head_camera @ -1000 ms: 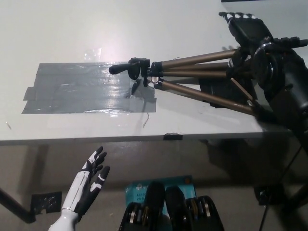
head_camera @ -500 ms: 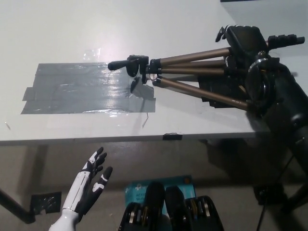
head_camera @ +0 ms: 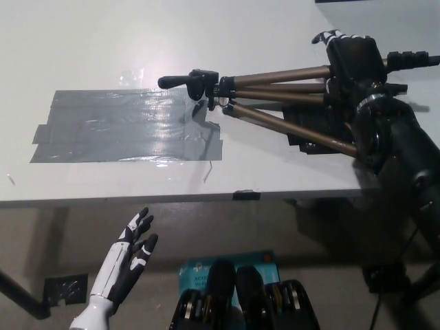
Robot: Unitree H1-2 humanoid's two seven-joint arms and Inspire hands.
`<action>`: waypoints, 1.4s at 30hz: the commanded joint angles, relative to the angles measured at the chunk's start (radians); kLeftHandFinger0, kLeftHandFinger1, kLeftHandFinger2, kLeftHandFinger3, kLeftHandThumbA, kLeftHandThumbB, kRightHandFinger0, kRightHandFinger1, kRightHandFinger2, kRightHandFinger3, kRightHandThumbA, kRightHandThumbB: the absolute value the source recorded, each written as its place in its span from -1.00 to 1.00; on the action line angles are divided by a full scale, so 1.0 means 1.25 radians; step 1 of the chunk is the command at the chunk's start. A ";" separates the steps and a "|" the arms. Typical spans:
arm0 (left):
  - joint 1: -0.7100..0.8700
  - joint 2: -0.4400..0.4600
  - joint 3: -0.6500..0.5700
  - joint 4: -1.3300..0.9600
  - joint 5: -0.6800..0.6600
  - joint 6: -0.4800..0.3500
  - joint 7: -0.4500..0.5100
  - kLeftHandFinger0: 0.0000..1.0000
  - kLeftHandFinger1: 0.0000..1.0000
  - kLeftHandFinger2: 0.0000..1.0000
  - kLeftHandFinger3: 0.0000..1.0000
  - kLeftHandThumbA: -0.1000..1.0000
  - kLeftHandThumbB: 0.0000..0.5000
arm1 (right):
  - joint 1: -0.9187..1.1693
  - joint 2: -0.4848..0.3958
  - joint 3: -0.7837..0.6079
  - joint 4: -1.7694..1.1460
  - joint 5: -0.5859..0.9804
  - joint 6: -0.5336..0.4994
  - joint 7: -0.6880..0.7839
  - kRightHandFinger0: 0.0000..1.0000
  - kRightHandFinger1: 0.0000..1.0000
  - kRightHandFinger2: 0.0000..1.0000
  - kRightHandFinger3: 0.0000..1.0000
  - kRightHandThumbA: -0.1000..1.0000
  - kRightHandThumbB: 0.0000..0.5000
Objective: A tripod is kept on the middle of the desk infront of the robot and the robot grabs one of its legs to pick it up and hands it to a person
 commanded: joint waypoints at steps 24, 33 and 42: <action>-0.038 0.022 -0.002 -0.024 -0.010 -0.012 -0.034 0.79 1.00 1.00 1.00 0.83 -0.91 | -0.148 -0.002 0.015 -0.164 -0.088 -0.157 -0.299 -1.00 -0.31 0.55 0.61 -1.00 -0.21; -0.011 0.019 -0.011 -0.037 -0.011 -0.005 -0.038 0.73 1.00 1.00 1.00 0.75 -0.85 | -0.135 0.037 0.034 -0.134 -0.082 -0.161 -0.305 -1.00 -0.22 0.58 0.64 -1.00 -0.23; -0.025 0.020 -0.006 -0.034 -0.012 -0.006 -0.038 0.70 0.97 1.00 1.00 0.70 -0.97 | -0.142 0.068 0.032 -0.118 -0.076 -0.157 -0.301 -1.00 -0.13 0.67 0.66 -1.00 -0.25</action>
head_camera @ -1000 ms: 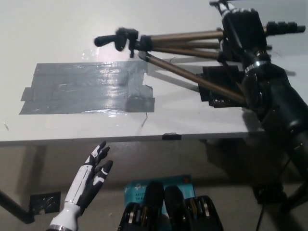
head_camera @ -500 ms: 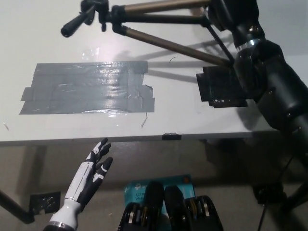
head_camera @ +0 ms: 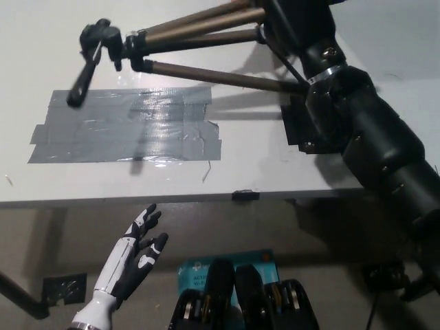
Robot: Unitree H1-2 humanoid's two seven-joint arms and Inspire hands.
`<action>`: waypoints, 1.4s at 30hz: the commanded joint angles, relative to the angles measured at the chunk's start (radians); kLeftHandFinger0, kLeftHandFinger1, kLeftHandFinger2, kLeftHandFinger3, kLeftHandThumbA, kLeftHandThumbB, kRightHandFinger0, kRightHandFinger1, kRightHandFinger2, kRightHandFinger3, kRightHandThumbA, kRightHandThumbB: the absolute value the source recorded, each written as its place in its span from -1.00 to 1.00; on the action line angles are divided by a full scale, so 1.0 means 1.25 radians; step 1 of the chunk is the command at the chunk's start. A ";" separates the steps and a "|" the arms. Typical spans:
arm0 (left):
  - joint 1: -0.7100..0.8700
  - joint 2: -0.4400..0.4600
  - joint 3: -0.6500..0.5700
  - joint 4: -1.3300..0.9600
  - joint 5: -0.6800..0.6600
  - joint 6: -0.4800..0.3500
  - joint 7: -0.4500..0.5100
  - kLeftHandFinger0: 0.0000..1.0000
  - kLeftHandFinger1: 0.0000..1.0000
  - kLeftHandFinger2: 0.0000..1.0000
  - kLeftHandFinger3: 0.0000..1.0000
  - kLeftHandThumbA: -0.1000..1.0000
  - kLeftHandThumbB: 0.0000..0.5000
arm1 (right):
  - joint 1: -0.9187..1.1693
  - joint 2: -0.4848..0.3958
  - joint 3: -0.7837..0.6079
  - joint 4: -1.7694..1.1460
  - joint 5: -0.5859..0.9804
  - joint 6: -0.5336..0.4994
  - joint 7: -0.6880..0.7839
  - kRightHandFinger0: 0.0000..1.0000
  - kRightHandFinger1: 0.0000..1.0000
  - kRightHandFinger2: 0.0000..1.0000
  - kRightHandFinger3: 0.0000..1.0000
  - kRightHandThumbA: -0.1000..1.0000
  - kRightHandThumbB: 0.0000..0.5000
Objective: A tripod is kept on the middle of the desk infront of the robot and the robot grabs one of its legs to pick it up and hands it to a person
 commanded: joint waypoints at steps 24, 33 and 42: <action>-0.023 0.022 0.011 -0.019 -0.008 -0.011 -0.011 0.70 0.99 1.00 1.00 0.79 -0.99 | -0.028 -0.131 -0.070 -0.425 0.799 0.406 1.141 1.00 1.00 1.00 1.00 0.02 1.00; -0.019 0.015 0.012 0.003 -0.002 -0.049 0.006 0.74 1.00 1.00 1.00 0.90 -0.92 | 0.043 -0.272 -0.152 -0.749 1.035 0.456 1.075 1.00 1.00 1.00 1.00 0.52 1.00; -0.015 0.015 0.014 -0.003 0.018 -0.053 0.020 1.00 1.00 1.00 1.00 1.00 -0.52 | 0.176 -0.424 -0.299 -1.055 1.160 0.416 0.833 1.00 1.00 1.00 1.00 0.79 1.00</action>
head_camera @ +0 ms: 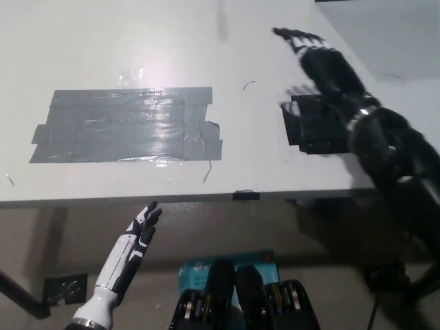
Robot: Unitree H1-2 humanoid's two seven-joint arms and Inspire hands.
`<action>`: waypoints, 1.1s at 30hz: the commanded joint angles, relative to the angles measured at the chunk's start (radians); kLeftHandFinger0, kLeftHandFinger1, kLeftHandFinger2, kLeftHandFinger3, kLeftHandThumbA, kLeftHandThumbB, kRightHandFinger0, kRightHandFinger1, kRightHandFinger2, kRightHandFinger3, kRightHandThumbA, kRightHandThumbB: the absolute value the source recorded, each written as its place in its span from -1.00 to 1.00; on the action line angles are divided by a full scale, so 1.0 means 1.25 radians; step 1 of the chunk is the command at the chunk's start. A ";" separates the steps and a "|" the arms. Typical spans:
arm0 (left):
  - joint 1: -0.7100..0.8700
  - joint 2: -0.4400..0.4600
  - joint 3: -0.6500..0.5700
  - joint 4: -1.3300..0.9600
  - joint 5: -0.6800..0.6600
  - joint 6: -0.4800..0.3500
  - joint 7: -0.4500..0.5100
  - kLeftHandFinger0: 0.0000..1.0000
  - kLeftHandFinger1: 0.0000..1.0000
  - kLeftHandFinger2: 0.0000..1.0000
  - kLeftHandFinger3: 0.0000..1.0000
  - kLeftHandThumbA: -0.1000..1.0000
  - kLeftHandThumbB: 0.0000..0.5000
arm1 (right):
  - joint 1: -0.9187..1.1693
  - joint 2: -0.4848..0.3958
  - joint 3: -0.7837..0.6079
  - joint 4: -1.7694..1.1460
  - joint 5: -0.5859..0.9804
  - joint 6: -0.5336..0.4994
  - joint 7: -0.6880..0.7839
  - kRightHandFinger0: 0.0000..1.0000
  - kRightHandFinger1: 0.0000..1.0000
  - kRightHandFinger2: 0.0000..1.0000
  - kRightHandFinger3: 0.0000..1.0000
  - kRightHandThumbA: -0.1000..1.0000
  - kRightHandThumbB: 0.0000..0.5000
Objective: A tripod is kept on the middle of the desk infront of the robot and the robot grabs one of its legs to pick it up and hands it to a person
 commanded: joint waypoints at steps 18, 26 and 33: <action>-0.012 0.010 0.017 0.014 0.015 -0.070 0.025 1.00 1.00 1.00 1.00 1.00 -0.58 | 0.512 -0.253 -0.234 -0.898 0.878 0.020 0.085 1.00 1.00 1.00 1.00 0.42 0.64; -0.015 0.014 0.024 0.012 -0.001 -0.062 0.019 1.00 1.00 1.00 1.00 1.00 -0.63 | 0.571 0.038 -0.218 -0.656 0.767 -0.039 0.036 1.00 1.00 1.00 1.00 0.53 -0.13; -0.014 0.008 0.027 0.008 -0.004 -0.054 0.020 1.00 1.00 1.00 1.00 1.00 -0.72 | 0.619 0.227 -0.233 -0.474 0.716 -0.013 0.024 1.00 1.00 1.00 1.00 0.48 -0.56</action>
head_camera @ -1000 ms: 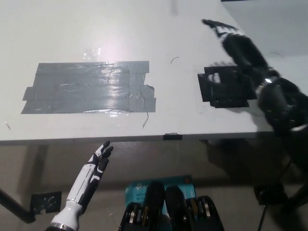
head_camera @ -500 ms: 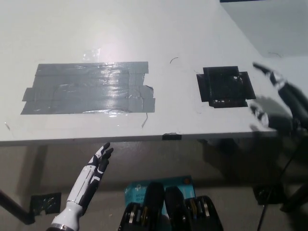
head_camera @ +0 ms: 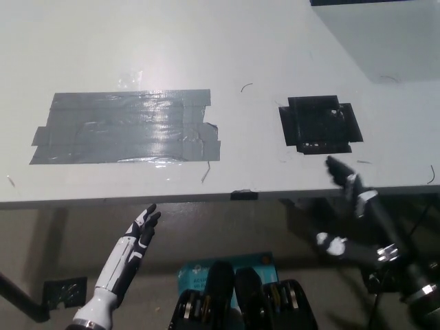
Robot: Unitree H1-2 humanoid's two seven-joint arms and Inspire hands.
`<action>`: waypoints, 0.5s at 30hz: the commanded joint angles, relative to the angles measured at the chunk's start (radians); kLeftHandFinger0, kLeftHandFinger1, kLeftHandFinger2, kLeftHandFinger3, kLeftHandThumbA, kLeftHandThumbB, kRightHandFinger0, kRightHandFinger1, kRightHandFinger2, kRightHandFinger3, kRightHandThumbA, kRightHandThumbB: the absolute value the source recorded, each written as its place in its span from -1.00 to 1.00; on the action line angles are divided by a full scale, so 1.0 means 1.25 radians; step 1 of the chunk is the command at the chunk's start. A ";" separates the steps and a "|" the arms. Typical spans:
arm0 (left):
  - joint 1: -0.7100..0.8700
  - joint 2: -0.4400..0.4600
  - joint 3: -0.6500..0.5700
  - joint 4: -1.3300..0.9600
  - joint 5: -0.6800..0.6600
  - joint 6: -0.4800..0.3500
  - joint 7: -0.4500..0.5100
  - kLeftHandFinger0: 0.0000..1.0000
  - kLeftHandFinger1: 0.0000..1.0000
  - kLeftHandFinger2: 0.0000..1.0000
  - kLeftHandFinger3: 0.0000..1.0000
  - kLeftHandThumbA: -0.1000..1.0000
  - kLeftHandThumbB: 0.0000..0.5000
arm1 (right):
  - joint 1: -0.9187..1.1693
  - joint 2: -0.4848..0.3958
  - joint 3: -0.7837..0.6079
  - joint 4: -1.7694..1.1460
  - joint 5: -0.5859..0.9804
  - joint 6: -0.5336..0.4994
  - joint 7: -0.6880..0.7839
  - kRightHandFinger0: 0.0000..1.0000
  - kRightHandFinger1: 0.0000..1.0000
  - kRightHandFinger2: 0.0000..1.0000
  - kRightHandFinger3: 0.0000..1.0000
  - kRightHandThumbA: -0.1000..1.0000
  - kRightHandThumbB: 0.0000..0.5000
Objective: A tripod is kept on the middle of the desk infront of the robot and the robot grabs one of its legs to pick it up and hands it to a person
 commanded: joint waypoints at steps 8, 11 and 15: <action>-0.002 0.004 0.027 -0.021 0.005 -0.055 0.023 1.00 1.00 1.00 1.00 1.00 -0.75 | 0.050 0.228 -0.110 0.108 0.212 -0.023 0.029 1.00 1.00 1.00 1.00 0.54 -0.74; -0.002 0.001 0.032 -0.021 0.005 -0.053 0.025 1.00 1.00 1.00 1.00 1.00 -0.75 | 0.044 0.229 -0.118 0.127 0.197 -0.029 0.042 1.00 1.00 1.00 1.00 0.46 -0.68; 0.019 0.006 0.031 -0.021 0.018 -0.064 0.021 1.00 1.00 1.00 1.00 1.00 -0.81 | 0.066 0.238 -0.128 0.132 0.205 -0.018 0.046 1.00 1.00 1.00 1.00 0.42 -0.65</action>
